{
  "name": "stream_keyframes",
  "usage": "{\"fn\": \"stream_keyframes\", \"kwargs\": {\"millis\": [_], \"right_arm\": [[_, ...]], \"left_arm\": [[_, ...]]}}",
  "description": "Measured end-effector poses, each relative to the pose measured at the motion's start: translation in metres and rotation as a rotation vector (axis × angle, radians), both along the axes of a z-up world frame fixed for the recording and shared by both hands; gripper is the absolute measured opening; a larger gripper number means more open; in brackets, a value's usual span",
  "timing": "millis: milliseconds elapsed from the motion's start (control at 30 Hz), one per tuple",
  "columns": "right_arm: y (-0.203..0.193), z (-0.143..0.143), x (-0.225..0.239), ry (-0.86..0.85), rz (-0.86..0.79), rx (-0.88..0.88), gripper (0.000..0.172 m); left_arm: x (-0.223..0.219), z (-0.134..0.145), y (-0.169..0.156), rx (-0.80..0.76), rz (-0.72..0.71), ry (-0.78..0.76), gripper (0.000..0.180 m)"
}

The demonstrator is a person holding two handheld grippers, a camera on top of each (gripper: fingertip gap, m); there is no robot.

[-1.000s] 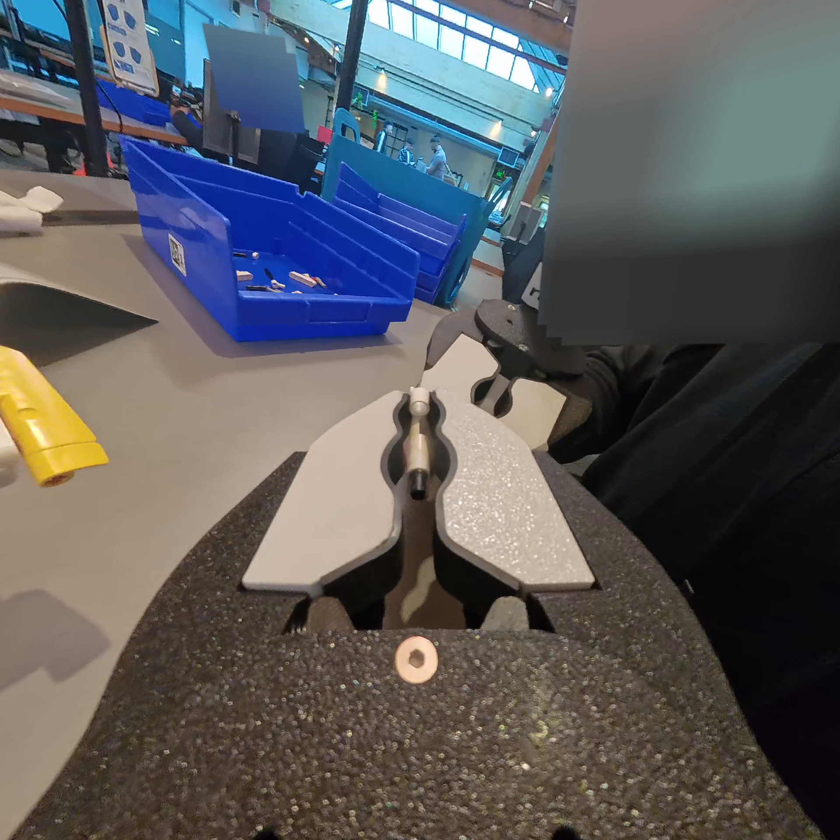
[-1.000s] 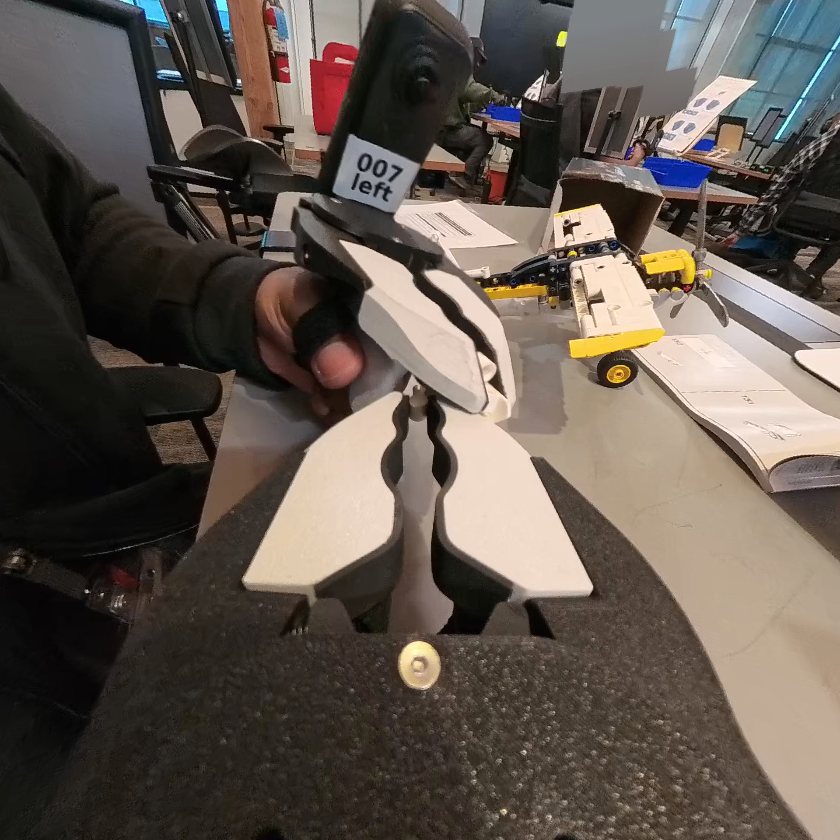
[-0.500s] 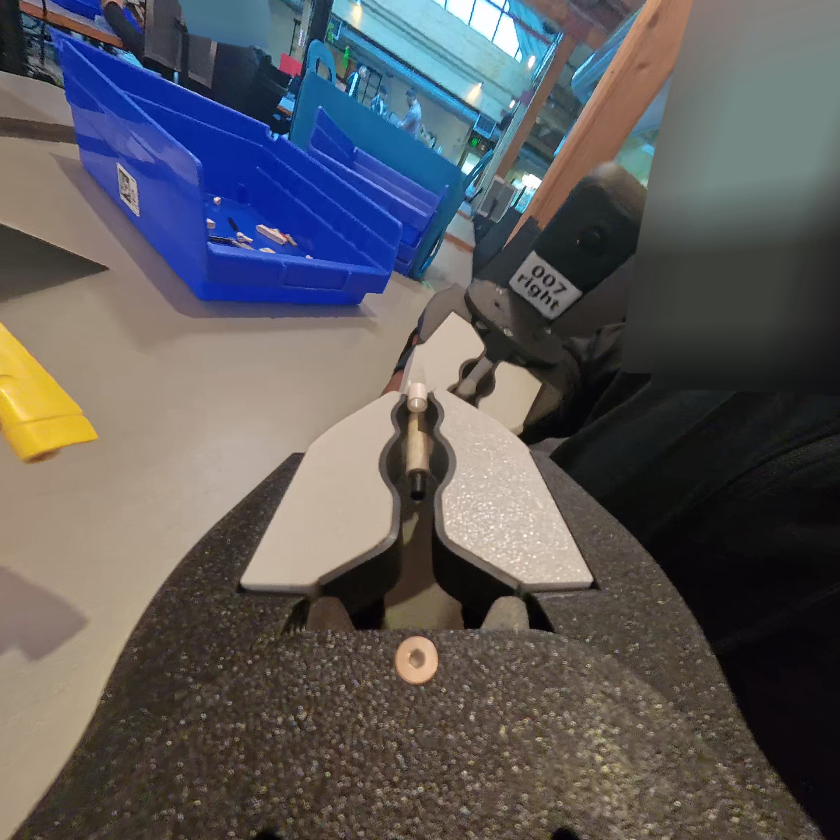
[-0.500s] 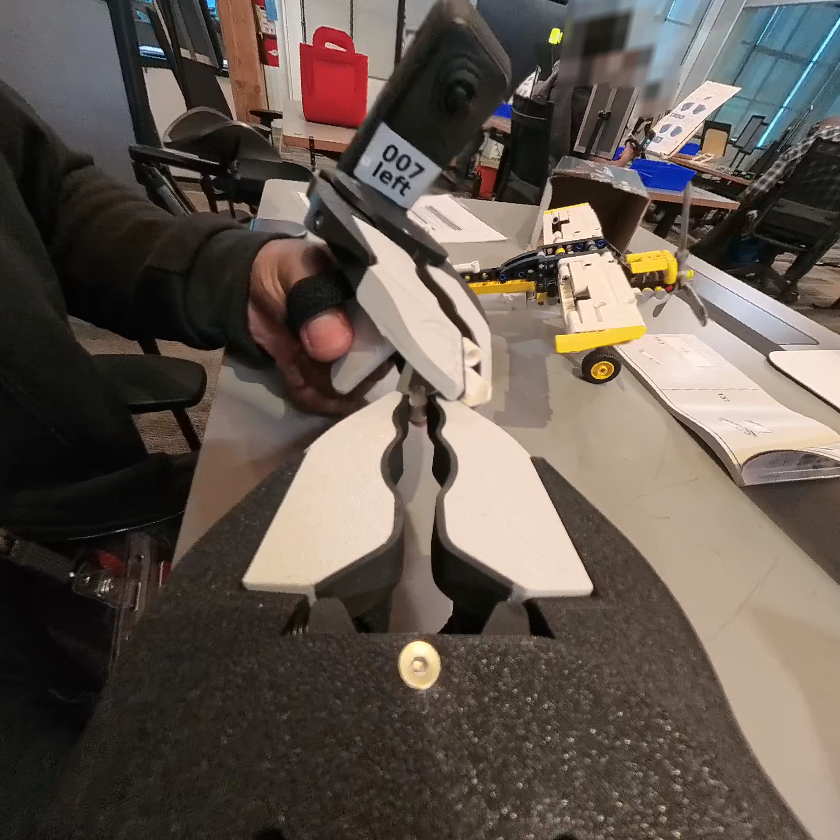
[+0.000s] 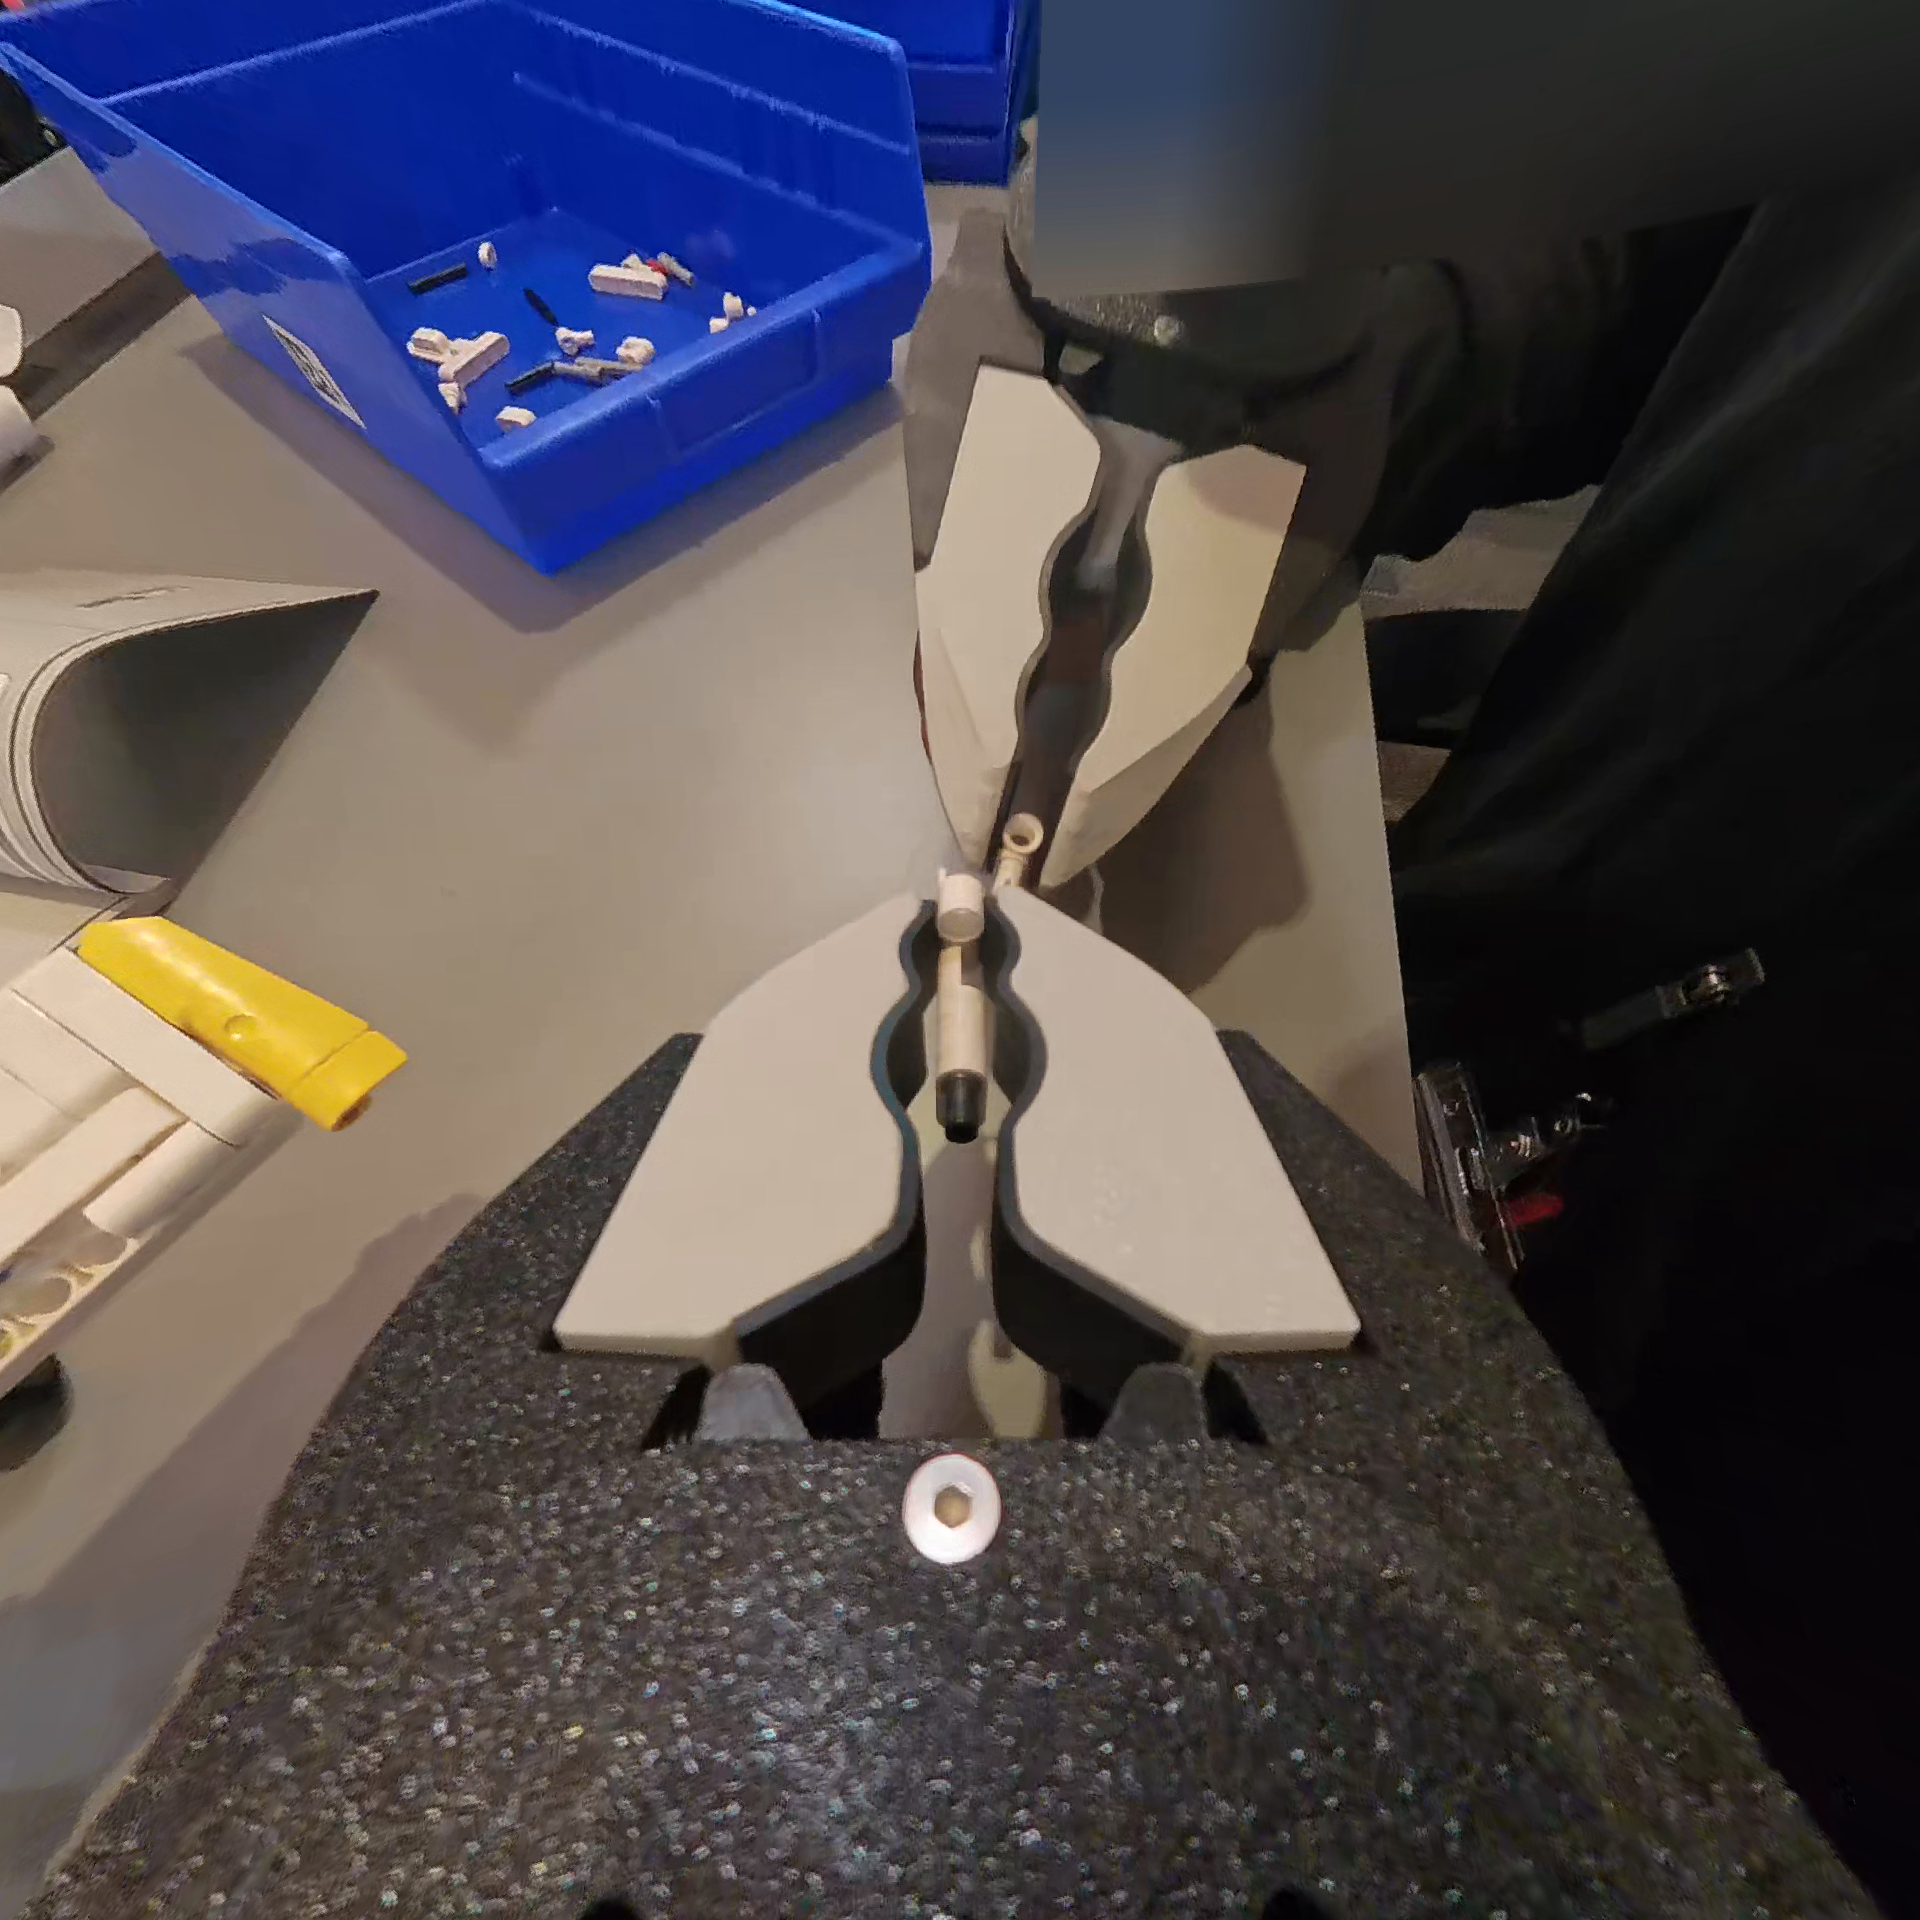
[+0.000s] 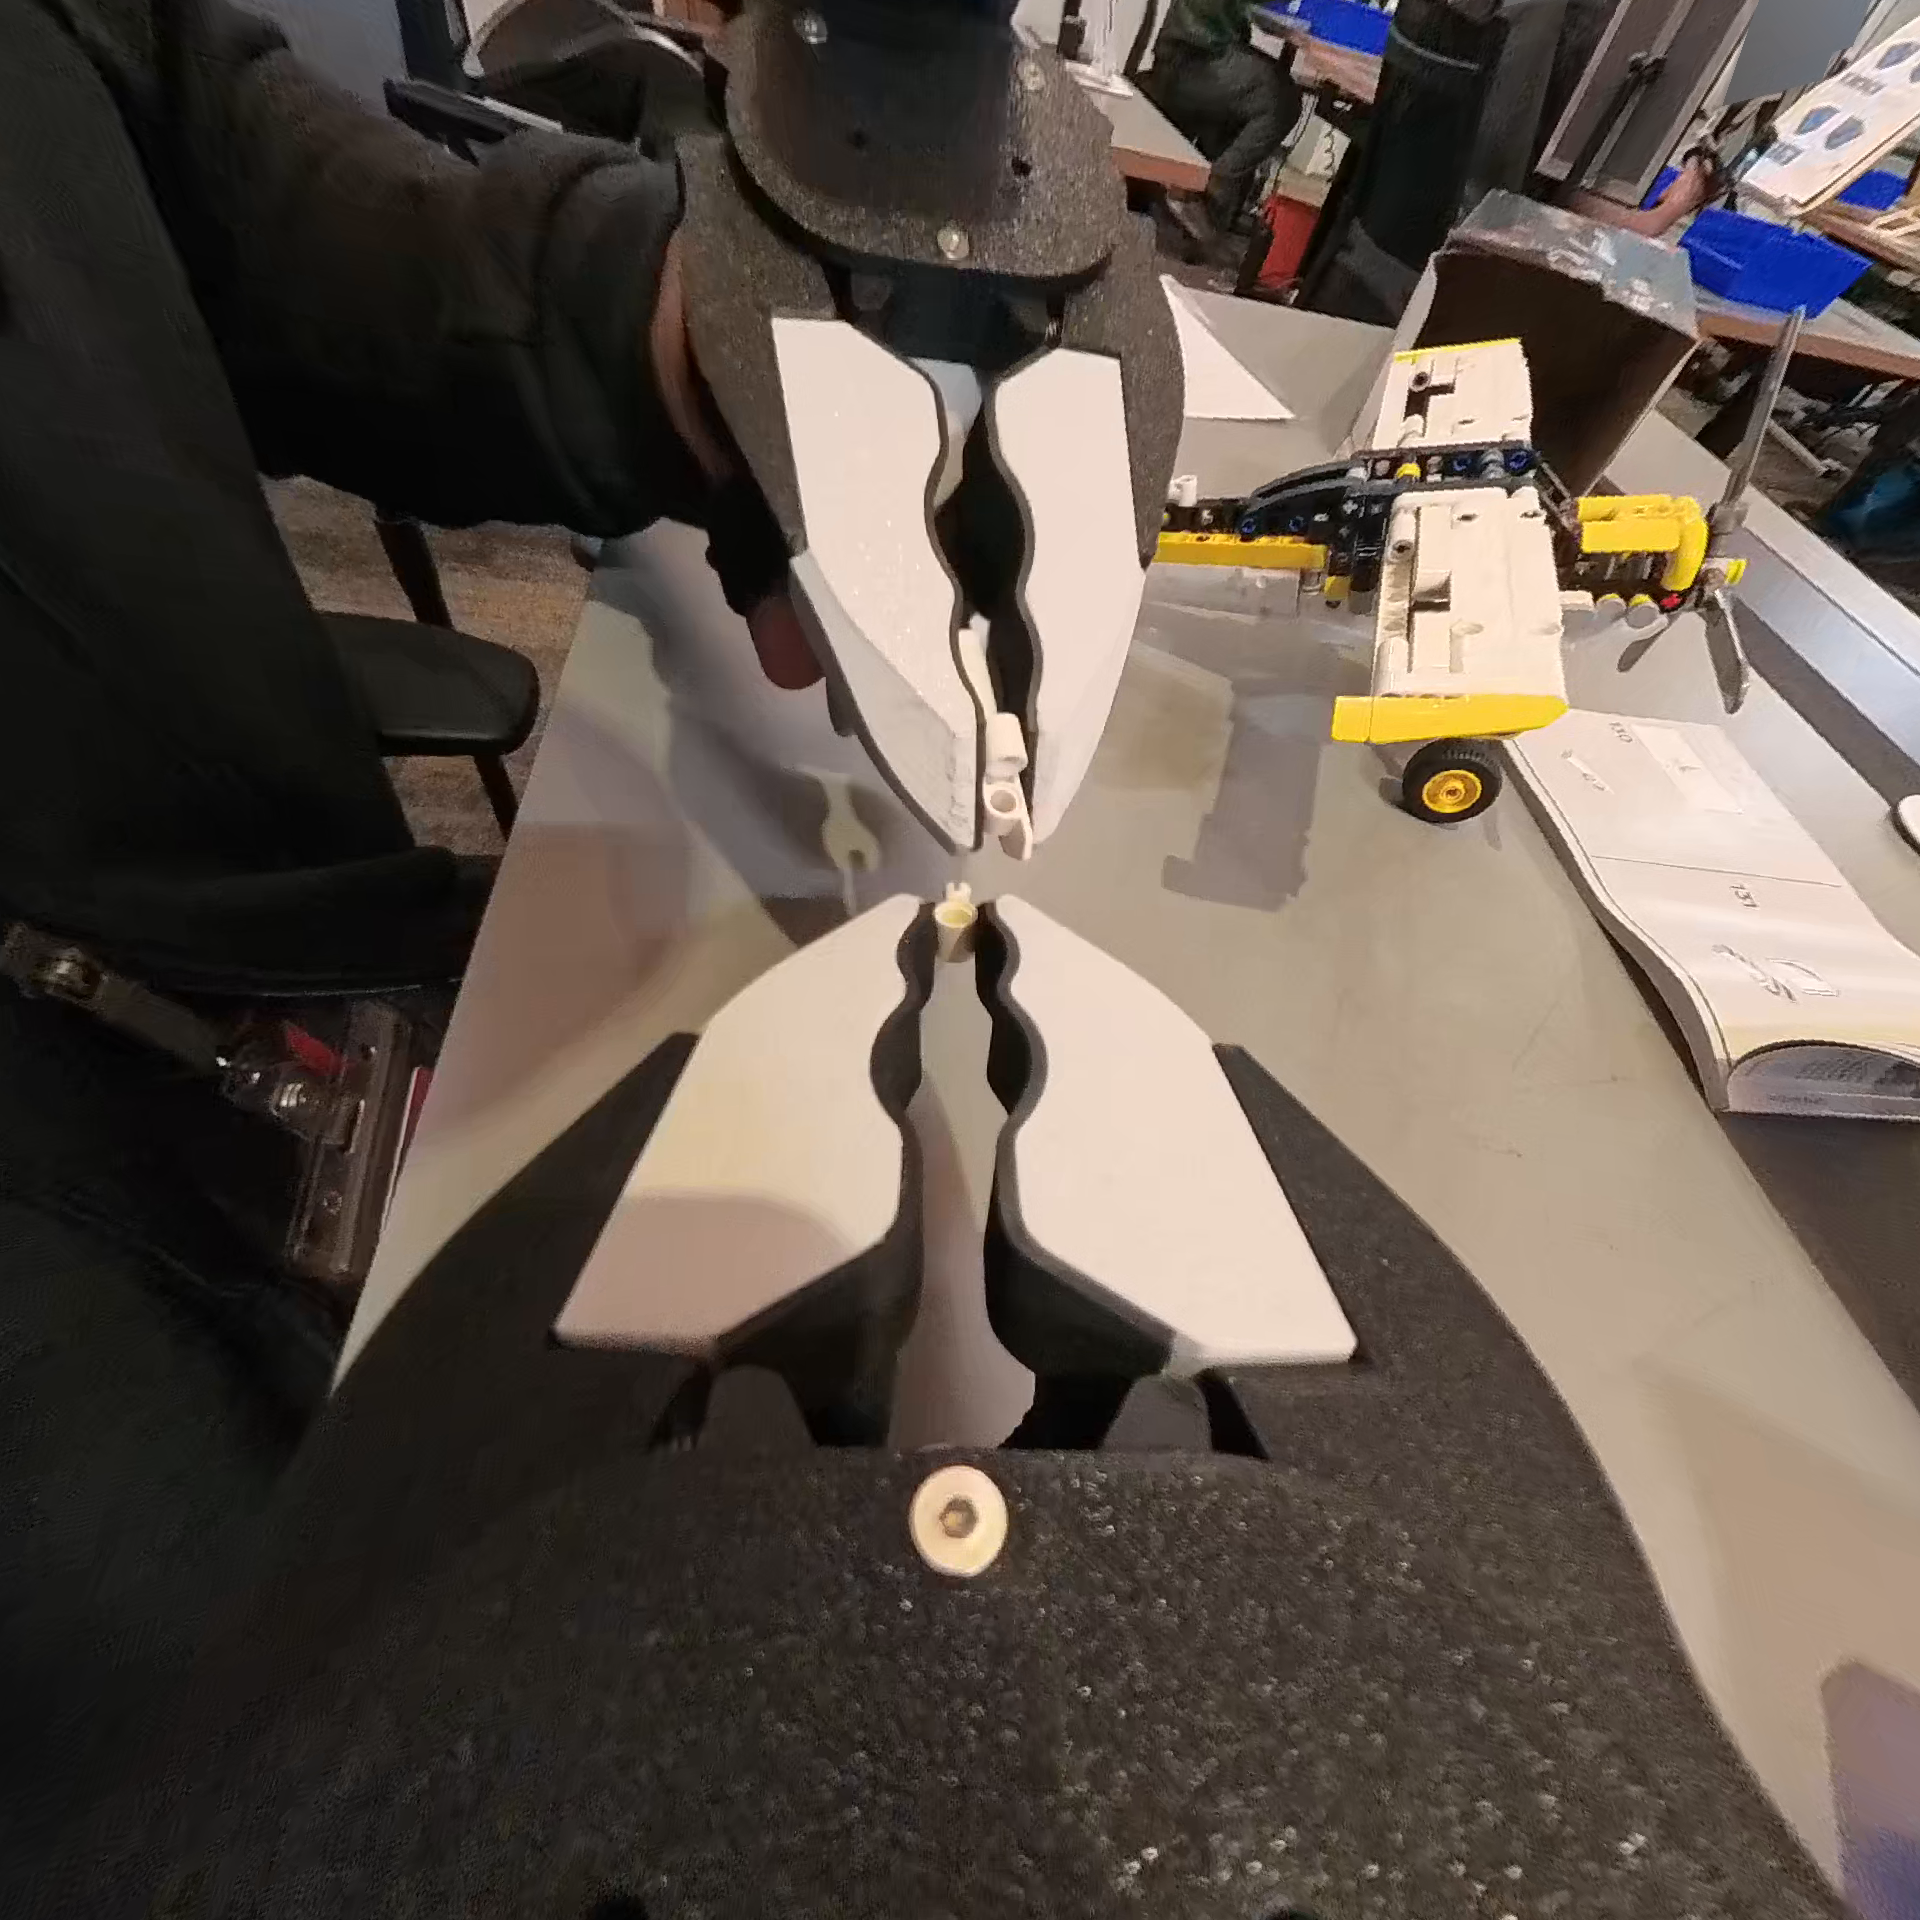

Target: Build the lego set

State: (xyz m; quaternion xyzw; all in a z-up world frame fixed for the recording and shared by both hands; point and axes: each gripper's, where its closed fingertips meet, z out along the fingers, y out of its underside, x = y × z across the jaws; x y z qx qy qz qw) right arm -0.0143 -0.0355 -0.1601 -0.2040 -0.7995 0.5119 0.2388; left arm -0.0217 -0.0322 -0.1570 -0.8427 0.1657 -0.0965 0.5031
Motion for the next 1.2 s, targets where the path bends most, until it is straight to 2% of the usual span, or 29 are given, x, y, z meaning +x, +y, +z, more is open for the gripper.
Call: {"fn": "stream_keyframes", "kwargs": {"millis": [233, 867, 1200], "right_arm": [[-0.004, 0.002, 0.0, -0.007, 0.032, 0.058, 0.007], [-0.007, -0.024, 0.005, -0.095, 0.099, 0.285, 0.007], [-0.008, -0.023, 0.004, -0.073, 0.093, 0.277, 0.007]], "left_arm": [[0.007, -0.013, -0.005, -0.069, -0.049, 0.072, 0.008], [0.012, -0.032, -0.008, -0.152, -0.089, 0.229, 0.007], [0.01, -0.035, -0.01, -0.169, -0.086, 0.272, 0.008]]}}
